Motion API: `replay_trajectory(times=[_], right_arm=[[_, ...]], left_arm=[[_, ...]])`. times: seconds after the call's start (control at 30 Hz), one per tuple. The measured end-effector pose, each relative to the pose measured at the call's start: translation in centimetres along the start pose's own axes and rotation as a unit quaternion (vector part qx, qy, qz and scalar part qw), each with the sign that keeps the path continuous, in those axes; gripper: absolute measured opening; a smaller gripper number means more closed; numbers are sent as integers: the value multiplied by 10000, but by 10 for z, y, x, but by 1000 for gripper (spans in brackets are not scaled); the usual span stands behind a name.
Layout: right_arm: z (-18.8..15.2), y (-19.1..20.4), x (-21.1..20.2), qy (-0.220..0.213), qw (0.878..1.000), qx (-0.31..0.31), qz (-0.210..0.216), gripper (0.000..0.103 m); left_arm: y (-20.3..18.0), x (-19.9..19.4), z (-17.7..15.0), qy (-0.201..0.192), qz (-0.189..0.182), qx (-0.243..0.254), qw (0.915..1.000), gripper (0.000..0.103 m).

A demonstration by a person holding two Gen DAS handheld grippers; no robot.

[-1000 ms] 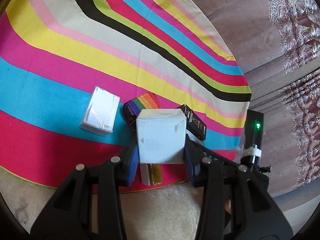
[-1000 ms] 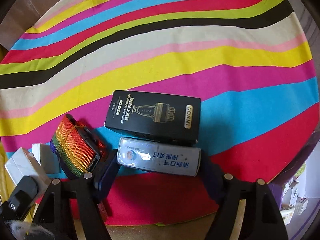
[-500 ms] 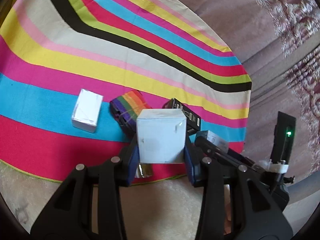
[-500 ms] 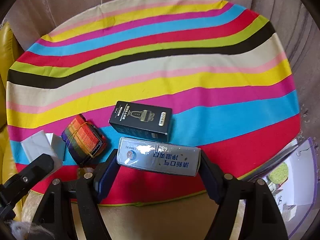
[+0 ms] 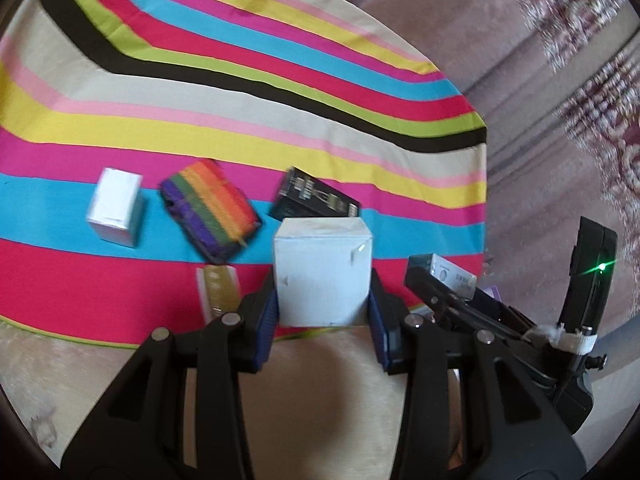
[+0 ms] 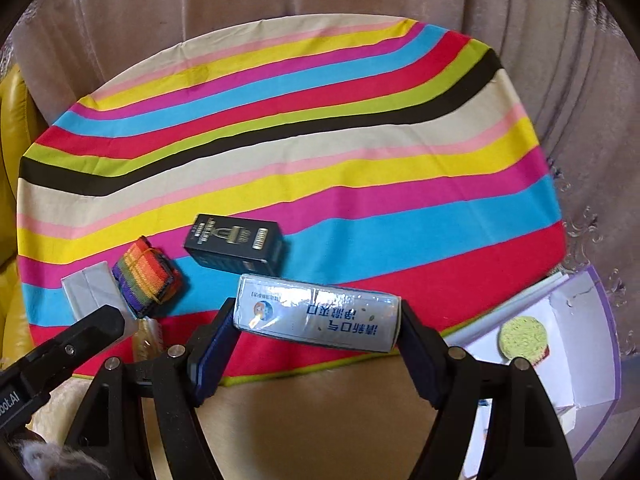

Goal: Organize objects
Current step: 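Carry both boxes into the purple-rimmed box and open both grippers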

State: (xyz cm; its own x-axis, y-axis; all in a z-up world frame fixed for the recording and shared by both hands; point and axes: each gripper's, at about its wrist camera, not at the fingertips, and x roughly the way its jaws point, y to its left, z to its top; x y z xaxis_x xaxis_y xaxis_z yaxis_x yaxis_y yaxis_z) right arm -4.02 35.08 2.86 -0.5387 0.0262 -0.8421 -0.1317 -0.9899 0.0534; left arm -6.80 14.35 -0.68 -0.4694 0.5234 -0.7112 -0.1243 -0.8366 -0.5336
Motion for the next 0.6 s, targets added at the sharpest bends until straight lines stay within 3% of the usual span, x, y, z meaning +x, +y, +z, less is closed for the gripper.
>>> replay_trajectory(times=[0.4,0.6], right_arm=[[-24,-81,-22,-79,9980,577,-233,76],[-41,-128,-31,-94,9951,890,-426,76]], left_arm=[[-68,23,-20,375,-153,657,9970,44],[-112,35,-28,629,-330,1106,9913,44]])
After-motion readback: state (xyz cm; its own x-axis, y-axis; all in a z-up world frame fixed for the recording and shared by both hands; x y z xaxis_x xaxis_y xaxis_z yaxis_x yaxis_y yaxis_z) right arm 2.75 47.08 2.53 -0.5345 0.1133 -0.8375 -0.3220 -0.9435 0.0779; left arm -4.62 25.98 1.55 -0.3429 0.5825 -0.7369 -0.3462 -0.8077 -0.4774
